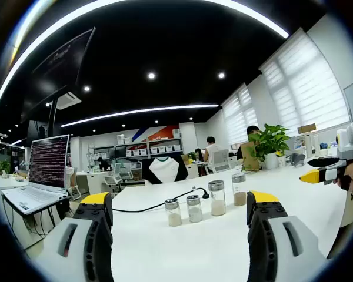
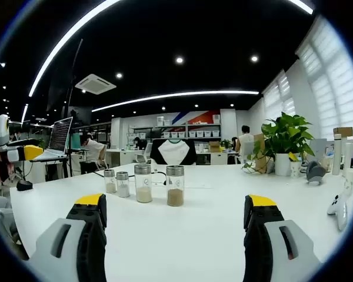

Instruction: Rotate the seasoning bottle until the label or dispensing opening points toward the visible target arrow and the bottle remains upright within the marked orientation range

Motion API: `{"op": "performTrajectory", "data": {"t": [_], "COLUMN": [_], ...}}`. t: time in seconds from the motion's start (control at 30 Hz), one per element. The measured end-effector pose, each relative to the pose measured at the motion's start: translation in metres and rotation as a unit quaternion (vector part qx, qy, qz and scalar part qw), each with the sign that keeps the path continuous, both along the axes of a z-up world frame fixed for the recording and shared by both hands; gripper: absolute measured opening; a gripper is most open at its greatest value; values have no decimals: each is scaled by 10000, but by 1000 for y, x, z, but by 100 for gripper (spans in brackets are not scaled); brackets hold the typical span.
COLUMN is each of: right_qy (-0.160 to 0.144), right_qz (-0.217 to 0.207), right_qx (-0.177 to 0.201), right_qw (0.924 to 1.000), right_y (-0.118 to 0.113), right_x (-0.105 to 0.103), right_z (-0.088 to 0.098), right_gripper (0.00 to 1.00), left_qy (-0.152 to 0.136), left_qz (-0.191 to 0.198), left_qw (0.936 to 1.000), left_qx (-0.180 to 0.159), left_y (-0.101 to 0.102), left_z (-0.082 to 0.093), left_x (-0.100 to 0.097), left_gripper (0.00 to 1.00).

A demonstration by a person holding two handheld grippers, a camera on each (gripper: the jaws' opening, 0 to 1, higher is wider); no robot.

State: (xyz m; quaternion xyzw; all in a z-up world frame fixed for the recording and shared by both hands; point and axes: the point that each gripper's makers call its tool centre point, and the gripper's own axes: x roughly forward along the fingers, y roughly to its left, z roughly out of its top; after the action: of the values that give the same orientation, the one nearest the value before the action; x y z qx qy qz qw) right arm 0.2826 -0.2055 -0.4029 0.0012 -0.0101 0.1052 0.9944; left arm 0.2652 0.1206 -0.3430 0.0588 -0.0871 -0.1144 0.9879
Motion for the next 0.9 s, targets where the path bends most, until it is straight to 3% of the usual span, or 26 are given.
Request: {"op": "performTrajectory", "data": {"t": [0.4,0.9], "right_qy": [292,317], "right_qz": [-15,-24], "right_qx": [-175,-306], "right_qw": [9994,9990], "right_y": [-2,-1], "right_x": [-1,-1], "right_z": [-14,-16], "right_gripper": [100,100], "left_qy": [10,30], "left_qz": [4,99], "left_qw": [10000,9999], "left_qx": [88,-16], "left_y": [-1,6], "left_z": [-4,-4], "left_x": [-2,-2], "left_gripper": [100,100]}}
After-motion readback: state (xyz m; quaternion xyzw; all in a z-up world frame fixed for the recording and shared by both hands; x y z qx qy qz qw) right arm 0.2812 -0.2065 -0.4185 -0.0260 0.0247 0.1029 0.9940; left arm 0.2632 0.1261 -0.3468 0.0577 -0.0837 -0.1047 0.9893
